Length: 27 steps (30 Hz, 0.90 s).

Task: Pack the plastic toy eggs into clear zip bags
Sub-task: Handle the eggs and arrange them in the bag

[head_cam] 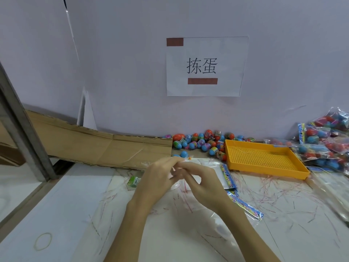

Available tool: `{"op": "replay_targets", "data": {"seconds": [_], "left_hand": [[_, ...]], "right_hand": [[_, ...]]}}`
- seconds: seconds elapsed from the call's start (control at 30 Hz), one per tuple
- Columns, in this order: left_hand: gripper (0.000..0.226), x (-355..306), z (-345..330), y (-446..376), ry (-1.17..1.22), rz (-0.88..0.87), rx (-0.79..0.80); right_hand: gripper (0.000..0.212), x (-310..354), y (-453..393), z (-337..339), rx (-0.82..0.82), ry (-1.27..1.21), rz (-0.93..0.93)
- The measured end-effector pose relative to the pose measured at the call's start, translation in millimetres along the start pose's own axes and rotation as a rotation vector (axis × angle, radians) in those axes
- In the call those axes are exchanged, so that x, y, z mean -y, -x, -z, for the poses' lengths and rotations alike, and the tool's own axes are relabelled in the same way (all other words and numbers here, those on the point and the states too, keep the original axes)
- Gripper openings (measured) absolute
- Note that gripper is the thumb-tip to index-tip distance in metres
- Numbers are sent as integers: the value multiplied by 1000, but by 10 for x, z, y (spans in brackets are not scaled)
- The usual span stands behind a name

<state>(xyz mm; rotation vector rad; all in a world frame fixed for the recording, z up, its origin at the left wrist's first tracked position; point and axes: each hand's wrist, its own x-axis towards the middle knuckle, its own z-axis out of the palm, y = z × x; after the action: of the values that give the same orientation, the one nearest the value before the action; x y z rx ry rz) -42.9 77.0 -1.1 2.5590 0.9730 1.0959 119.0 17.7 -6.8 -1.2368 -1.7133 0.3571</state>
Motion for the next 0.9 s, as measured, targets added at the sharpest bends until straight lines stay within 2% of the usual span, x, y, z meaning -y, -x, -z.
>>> {"op": "replay_targets", "data": {"seconds": [0.07, 0.17, 0.27, 0.37, 0.47, 0.57, 0.67, 0.77, 0.83, 0.9], "left_hand": [[56, -8, -16, 10, 18, 23, 10], [47, -18, 13, 8, 6, 53, 15], [47, -5, 51, -5, 39, 100, -8], [32, 58, 60, -15, -24, 114, -24], [25, 176, 118, 0, 22, 251, -119], [32, 218, 141, 8, 214, 439, -254], [43, 186, 95, -19, 298, 503, -237], [34, 195, 49, -18, 433, 526, -221], [29, 204, 27, -15, 505, 529, -201], [34, 207, 14, -20, 551, 537, -189]], "right_hand": [[28, 22, -10, 10, 26, -18, -31], [26, 88, -25, 71, 132, -51, -71], [28, 213, -80, 162, 222, -86, -132], [32, 288, -125, 257, 183, -52, -204], [46, 267, -218, 468, 60, -149, -312], [33, 104, -379, 570, -30, 165, -323], [27, -200, -586, 493, -57, 513, -363], [37, -517, -732, 433, 55, 769, -396], [33, -666, -795, 412, 162, 965, -368], [26, -749, -840, 410, 195, 1075, -347]]}}
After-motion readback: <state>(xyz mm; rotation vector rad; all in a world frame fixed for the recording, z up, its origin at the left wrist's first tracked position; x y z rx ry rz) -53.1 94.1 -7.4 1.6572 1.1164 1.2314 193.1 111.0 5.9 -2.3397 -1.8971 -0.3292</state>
